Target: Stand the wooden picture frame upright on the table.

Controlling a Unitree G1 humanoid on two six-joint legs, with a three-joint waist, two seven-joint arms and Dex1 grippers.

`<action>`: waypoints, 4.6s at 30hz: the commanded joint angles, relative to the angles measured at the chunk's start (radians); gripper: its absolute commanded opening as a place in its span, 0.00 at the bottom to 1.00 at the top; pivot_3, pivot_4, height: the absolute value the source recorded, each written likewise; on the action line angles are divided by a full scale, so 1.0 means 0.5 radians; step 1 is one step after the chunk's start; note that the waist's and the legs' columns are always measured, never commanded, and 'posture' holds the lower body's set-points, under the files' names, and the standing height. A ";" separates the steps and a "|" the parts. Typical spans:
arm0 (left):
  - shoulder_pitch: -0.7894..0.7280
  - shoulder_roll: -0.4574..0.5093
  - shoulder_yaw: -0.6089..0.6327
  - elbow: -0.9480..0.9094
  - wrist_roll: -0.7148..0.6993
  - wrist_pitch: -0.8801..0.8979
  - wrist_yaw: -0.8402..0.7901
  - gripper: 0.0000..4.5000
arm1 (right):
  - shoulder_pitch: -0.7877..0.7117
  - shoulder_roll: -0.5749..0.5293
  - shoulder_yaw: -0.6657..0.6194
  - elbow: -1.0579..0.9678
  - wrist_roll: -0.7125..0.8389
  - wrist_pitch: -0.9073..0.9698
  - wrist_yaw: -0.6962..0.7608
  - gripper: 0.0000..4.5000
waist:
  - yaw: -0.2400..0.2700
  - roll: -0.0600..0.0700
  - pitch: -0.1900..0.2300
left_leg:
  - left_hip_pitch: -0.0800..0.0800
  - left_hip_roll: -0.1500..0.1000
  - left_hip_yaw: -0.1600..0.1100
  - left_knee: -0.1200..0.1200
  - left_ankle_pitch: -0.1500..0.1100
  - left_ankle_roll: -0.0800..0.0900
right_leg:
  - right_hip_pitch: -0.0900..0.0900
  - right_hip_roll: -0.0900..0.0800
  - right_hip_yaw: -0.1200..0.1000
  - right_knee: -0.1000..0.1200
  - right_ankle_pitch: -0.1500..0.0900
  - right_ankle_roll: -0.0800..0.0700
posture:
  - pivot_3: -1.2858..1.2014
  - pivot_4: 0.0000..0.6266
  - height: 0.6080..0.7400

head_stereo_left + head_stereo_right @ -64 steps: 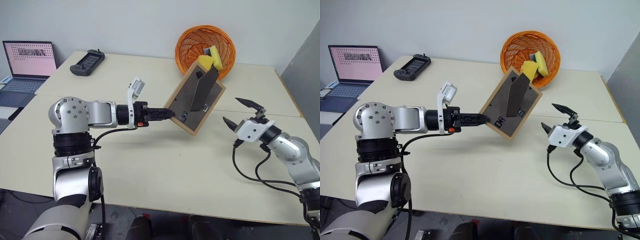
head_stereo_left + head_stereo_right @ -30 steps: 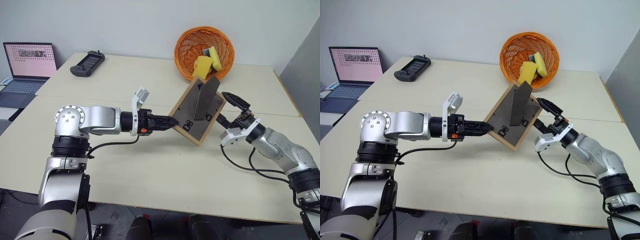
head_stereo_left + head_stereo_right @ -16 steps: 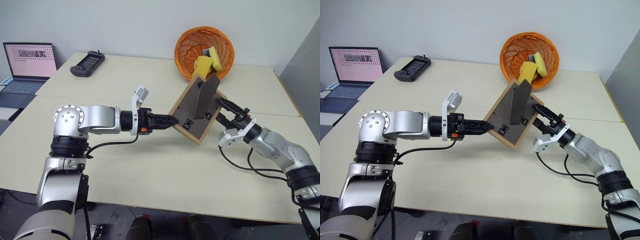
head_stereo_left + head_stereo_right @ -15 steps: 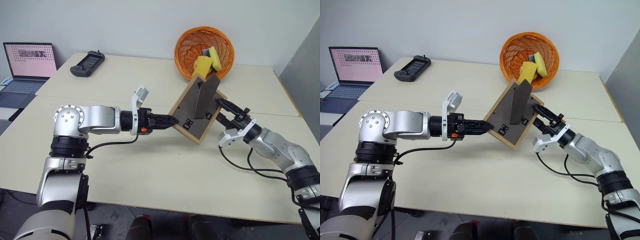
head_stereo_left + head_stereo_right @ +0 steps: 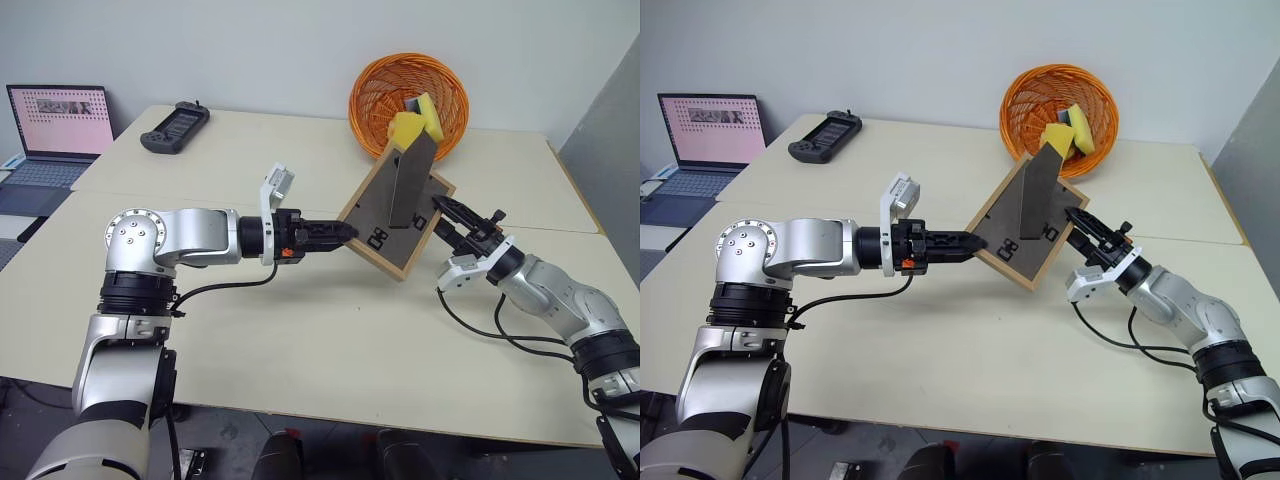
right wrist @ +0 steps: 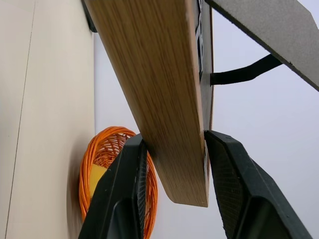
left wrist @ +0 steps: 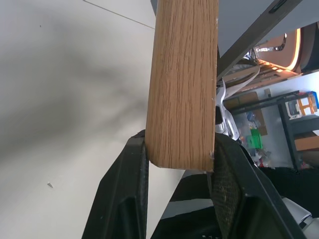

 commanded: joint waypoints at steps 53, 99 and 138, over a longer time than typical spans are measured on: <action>1.090 0.317 0.551 -1.714 1.607 -1.047 -1.024 0.87 | -0.042 0.628 -0.193 -0.270 2.155 1.530 1.897 0.32 | 0.001 0.001 0.001 | 0.001 0.003 -0.008 -0.002 -0.004 0.007 | 0.008 0.000 -0.008 -0.005 -0.001 -0.001 | 0.52 0.24 1.00; 1.183 0.729 0.672 -1.620 1.206 -0.709 -1.391 0.87 | 0.184 0.919 -0.203 -0.222 2.506 2.155 2.519 0.32 | -0.007 0.003 0.002 | 0.002 0.006 -0.006 -0.007 -0.005 0.007 | 0.007 0.005 -0.009 -0.011 -0.006 -0.008 | 0.52 0.24 1.00; 1.378 0.781 0.616 -1.725 1.862 -0.927 -1.769 0.88 | 0.235 0.886 -0.212 -0.329 2.435 2.233 2.466 0.78 | -0.003 0.004 0.003 | 0.004 0.008 -0.006 -0.028 -0.005 0.007 | 0.006 0.005 -0.011 -0.025 -0.008 -0.011 | 0.52 0.24 1.00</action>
